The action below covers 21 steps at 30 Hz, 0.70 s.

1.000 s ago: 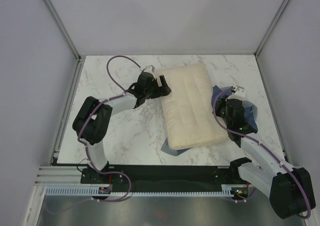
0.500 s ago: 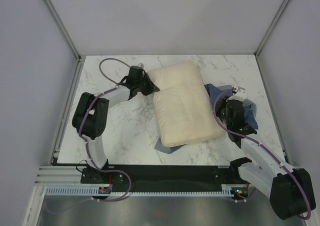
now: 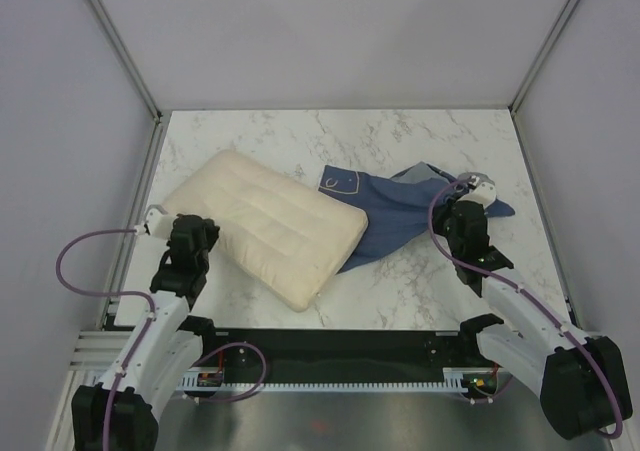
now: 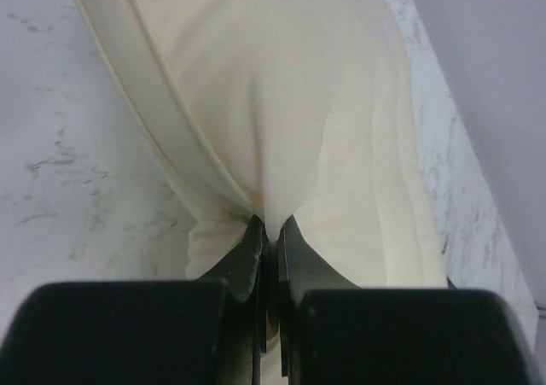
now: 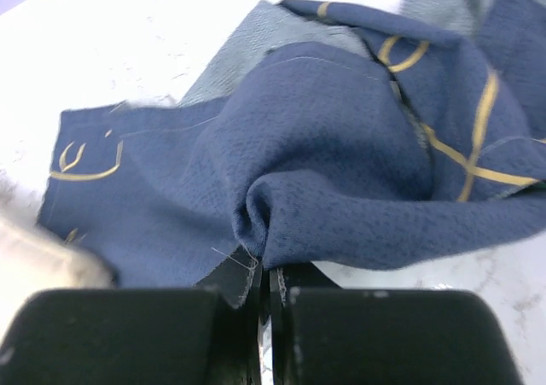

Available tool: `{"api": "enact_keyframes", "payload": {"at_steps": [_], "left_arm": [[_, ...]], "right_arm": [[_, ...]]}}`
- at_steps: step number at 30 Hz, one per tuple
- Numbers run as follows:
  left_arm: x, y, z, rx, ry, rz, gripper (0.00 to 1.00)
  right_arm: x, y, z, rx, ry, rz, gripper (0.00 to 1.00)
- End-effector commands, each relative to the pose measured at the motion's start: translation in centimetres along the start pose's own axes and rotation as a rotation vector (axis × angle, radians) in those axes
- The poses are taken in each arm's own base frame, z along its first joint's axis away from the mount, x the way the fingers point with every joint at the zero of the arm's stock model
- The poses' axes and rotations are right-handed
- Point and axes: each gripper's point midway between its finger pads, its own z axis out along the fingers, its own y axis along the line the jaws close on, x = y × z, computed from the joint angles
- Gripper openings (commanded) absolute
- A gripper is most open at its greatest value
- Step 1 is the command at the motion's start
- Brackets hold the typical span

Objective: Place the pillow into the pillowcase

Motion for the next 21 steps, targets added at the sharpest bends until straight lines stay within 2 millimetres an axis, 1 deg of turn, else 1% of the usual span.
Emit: {"api": "enact_keyframes", "payload": {"at_steps": [1, 2, 3, 4, 5, 6, 7, 8, 11, 12, 13, 14, 15, 17, 18, 19, 20, 21], "left_arm": [[-5.0, 0.4, -0.8, -0.040, -0.235, -0.090, 0.02], [-5.1, 0.8, -1.1, -0.053, -0.242, -0.076, 0.02], [-5.5, 1.3, -1.3, -0.073, -0.261, -0.068, 0.02], [-5.7, 1.7, -1.7, -0.079, -0.269, -0.058, 0.02], [-5.7, 2.1, -1.8, -0.084, -0.276, -0.055, 0.02], [-5.5, 2.7, -1.9, -0.094, -0.281, -0.045, 0.02], [-5.5, 2.9, -1.9, -0.093, -0.282, -0.041, 0.02], [-5.4, 3.0, -2.0, -0.091, -0.284, -0.035, 0.02], [-5.6, 3.9, -2.1, -0.133, -0.293, 0.008, 0.02], [-6.1, 3.9, -2.2, -0.146, -0.311, 0.014, 0.02], [-6.2, 4.1, -2.3, -0.160, -0.317, 0.017, 0.02], [-6.2, 4.7, -2.4, -0.189, -0.316, 0.025, 0.02], [-6.9, 4.7, -2.7, -0.203, -0.343, 0.009, 0.02], [-7.4, 5.3, -3.2, -0.234, -0.364, 0.001, 0.02], [-7.8, 5.8, -3.6, -0.256, -0.383, -0.009, 0.02], [-7.9, 5.9, -3.8, -0.260, -0.391, -0.017, 0.02], [-8.0, 6.0, -4.0, -0.261, -0.397, -0.029, 0.03], [-7.9, 6.2, -4.1, -0.261, -0.393, -0.034, 0.07]], "right_arm": [[-1.8, -3.0, -0.3, 0.174, -0.095, 0.037, 0.00], [-2.5, -4.0, -0.6, 0.240, -0.123, 0.051, 0.00], [-2.8, -4.9, -0.8, 0.301, -0.146, 0.099, 0.00], [-2.4, -6.2, -1.4, 0.368, -0.133, 0.090, 0.00], [-3.2, -7.2, -1.9, 0.422, -0.174, 0.102, 0.00], [-3.1, -7.5, -2.2, 0.438, -0.180, 0.118, 0.00], [-3.3, -7.7, -2.5, 0.450, -0.197, 0.128, 0.00], [-3.8, -8.3, -3.0, 0.472, -0.232, 0.144, 0.00], [-4.5, -9.9, -4.5, 0.550, -0.296, 0.192, 0.00], [-4.6, -10.9, -5.2, 0.598, -0.320, 0.192, 0.00], [-4.7, -11.2, -5.6, 0.612, -0.340, 0.222, 0.00], [-4.8, -11.7, -6.1, 0.625, -0.361, 0.238, 0.00], [-4.8, -12.3, -6.5, 0.652, -0.374, 0.241, 0.00], [-5.2, -13.0, -7.5, 0.676, -0.431, 0.295, 0.00], [-5.1, -13.6, -8.1, 0.703, -0.437, 0.294, 0.00], [-5.5, -14.0, -8.8, 0.724, -0.471, 0.308, 0.00], [-5.7, -14.2, -9.3, 0.716, -0.494, 0.328, 0.00], [-5.8, -14.2, -9.5, 0.713, -0.505, 0.335, 0.00]]}}
